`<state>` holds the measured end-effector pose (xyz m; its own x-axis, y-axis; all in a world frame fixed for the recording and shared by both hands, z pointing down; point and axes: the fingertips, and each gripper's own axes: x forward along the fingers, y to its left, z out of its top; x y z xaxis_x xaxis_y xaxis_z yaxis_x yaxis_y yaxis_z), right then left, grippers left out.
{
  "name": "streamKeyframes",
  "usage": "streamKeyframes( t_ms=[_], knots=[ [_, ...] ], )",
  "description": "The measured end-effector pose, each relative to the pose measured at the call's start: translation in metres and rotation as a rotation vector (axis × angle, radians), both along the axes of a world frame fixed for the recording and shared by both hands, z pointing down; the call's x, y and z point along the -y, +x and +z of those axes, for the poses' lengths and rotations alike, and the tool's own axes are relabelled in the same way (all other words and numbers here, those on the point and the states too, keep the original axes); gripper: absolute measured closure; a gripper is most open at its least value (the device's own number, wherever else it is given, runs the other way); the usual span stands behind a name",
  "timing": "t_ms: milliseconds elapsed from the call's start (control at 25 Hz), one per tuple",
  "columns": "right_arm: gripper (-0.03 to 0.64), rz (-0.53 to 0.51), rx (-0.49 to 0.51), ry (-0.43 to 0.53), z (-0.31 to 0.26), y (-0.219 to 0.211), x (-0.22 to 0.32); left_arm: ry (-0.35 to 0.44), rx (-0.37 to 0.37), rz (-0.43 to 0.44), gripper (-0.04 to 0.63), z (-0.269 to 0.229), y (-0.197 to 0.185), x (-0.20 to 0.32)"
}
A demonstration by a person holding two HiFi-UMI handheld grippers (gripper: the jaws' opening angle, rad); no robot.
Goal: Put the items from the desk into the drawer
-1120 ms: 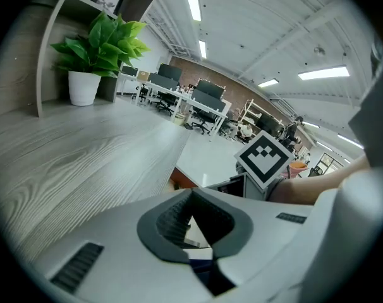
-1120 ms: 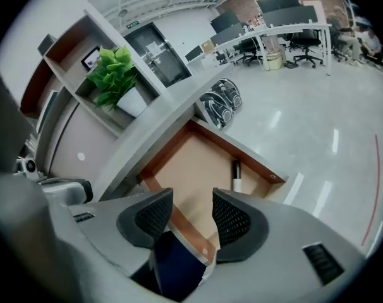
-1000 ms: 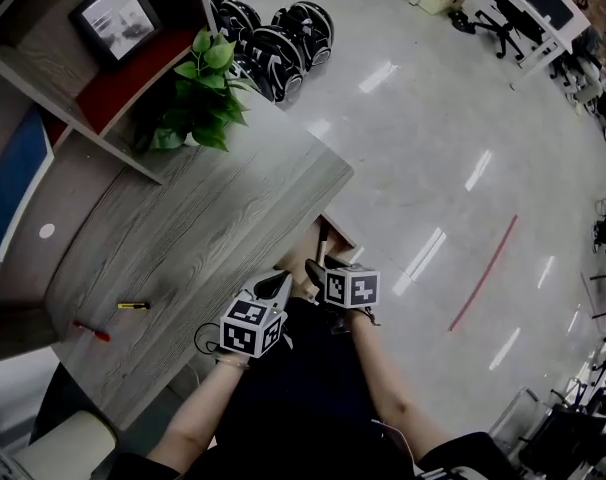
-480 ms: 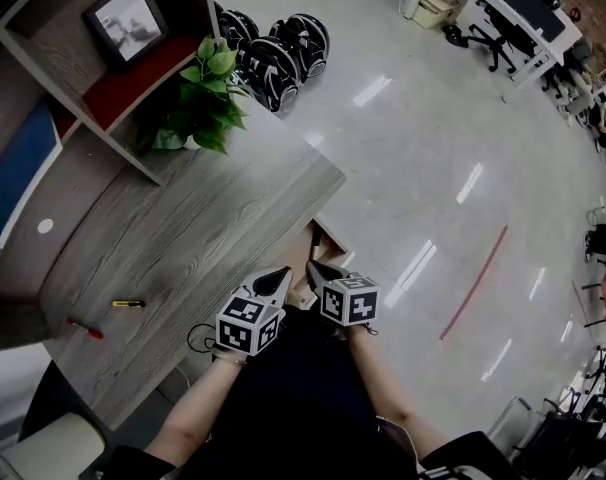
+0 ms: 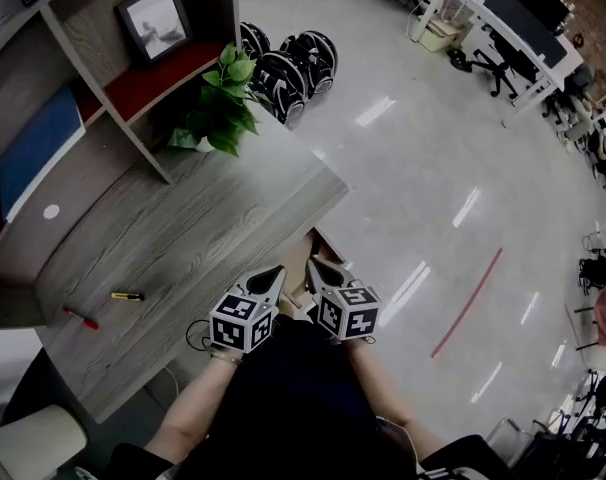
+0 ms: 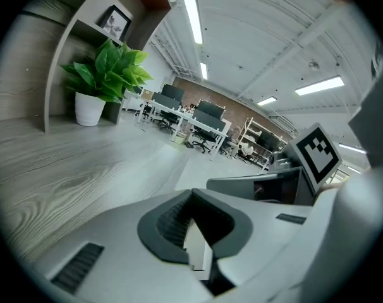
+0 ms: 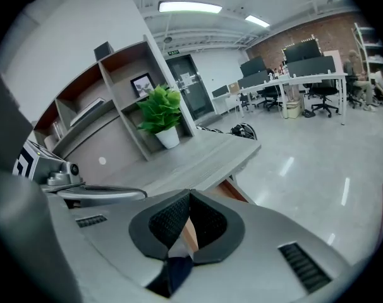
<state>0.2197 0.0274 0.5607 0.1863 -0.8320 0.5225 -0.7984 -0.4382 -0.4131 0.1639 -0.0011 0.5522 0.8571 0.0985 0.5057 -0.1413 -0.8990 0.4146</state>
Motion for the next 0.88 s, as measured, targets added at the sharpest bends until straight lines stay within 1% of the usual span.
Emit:
streamKeyframes(
  t_ms=[200, 480, 600, 720, 880],
  knots=[
    [0.626, -0.027, -0.004, 0.017, -0.008, -0.007, 0.007, 0.015, 0.004, -0.064, 0.58, -0.005, -0.012, 0.01],
    [0.626, -0.148, -0.044, 0.038, -0.016, -0.025, 0.047, 0.026, 0.003, -0.186, 0.58, -0.007, -0.04, 0.045],
    [0.624, -0.207, -0.029, 0.062, -0.023, -0.044, 0.067, 0.028, 0.004, -0.234, 0.58, -0.012, -0.054, 0.058],
    [0.624, -0.274, -0.031, 0.058, -0.026, -0.068, 0.086, 0.028, 0.006, -0.279, 0.58, -0.016, -0.075, 0.07],
    [0.624, -0.378, -0.019, 0.032, -0.025, -0.112, 0.11, 0.032, 0.035, -0.388, 0.58, -0.017, -0.121, 0.095]
  ],
)
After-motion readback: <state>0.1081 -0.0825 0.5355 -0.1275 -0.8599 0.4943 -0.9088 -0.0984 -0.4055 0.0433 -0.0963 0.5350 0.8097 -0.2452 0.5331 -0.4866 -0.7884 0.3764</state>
